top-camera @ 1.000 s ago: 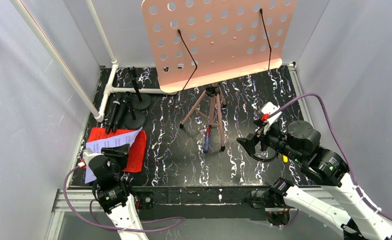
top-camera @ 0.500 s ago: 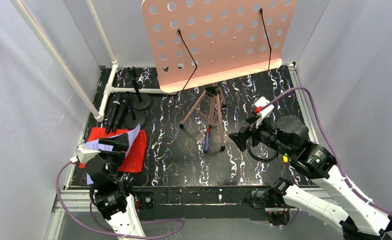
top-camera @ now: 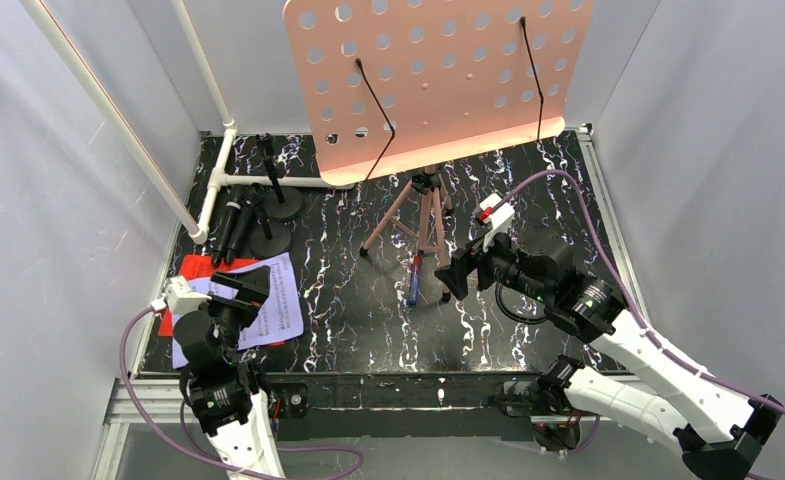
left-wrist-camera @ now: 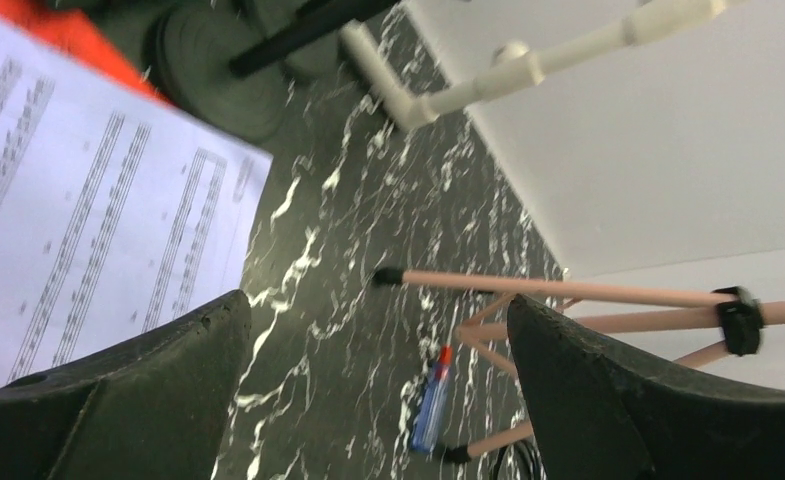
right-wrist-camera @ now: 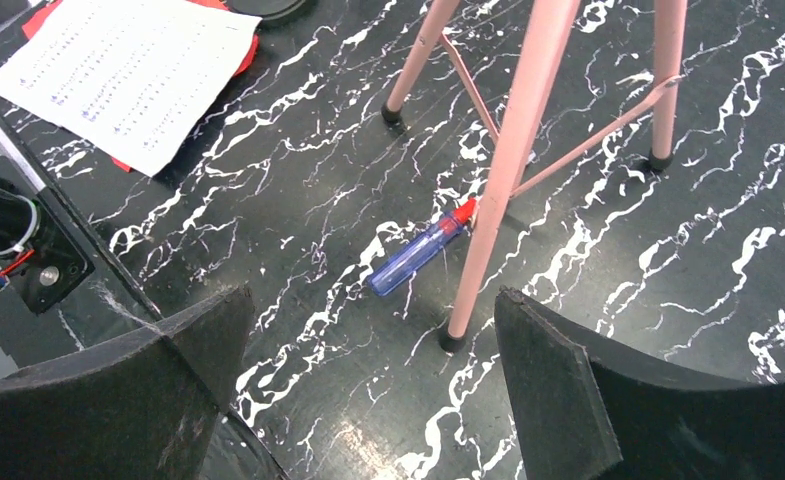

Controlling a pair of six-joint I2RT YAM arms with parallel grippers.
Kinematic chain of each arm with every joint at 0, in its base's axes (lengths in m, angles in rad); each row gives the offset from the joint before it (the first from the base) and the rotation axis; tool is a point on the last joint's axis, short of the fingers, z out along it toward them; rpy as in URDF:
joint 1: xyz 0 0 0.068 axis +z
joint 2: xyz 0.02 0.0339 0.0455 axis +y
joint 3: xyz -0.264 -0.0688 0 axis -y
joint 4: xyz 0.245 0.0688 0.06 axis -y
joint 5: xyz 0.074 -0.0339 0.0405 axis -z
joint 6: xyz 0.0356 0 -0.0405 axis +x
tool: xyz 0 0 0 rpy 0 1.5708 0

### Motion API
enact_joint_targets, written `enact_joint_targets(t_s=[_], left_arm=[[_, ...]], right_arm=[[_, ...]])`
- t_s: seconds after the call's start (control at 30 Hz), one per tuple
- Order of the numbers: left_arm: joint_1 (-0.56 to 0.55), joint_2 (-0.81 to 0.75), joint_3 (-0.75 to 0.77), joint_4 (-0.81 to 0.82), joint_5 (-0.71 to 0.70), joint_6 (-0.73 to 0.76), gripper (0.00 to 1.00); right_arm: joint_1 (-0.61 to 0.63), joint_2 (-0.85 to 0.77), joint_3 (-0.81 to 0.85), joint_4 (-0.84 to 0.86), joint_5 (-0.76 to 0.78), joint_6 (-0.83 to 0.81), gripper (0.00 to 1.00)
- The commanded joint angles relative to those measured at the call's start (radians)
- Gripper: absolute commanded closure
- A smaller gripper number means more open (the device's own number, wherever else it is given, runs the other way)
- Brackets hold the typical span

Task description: Pack up the instrument practice props

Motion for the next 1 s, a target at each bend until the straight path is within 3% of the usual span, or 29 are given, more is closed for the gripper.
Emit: enact_joint_targets(t_s=[0.0, 0.2, 0.37, 0.67, 0.83, 0.97], left_arm=[[-0.034, -0.014, -0.051, -0.114, 0.032, -0.019, 0.02], [-0.059, 0.191, 0.011, -0.208, -0.086, -0.068, 0.02], [-0.060, 0.421, 0.103, -0.363, -0.325, -0.148, 0.02], [-0.045, 0.573, 0.125, -0.370, -0.685, -0.373, 0.03], [0.025, 0.652, 0.140, -0.395, -0.786, -0.400, 0.04], [0.130, 0.712, 0.093, -0.336, -0.756, -0.373, 0.05]], right_arm=[[0.003, 0.022, -0.014, 0.086, -0.056, 0.011, 0.01], [0.002, 0.056, -0.066, 0.141, -0.137, 0.011, 0.01], [0.002, 0.046, -0.076, 0.119, -0.153, -0.016, 0.01], [0.002, -0.044, -0.090, 0.043, -0.134, -0.039, 0.01], [0.002, -0.045, -0.085, 0.033, -0.138, -0.045, 0.01], [0.002, -0.037, -0.086, 0.033, -0.139, -0.051, 0.01]])
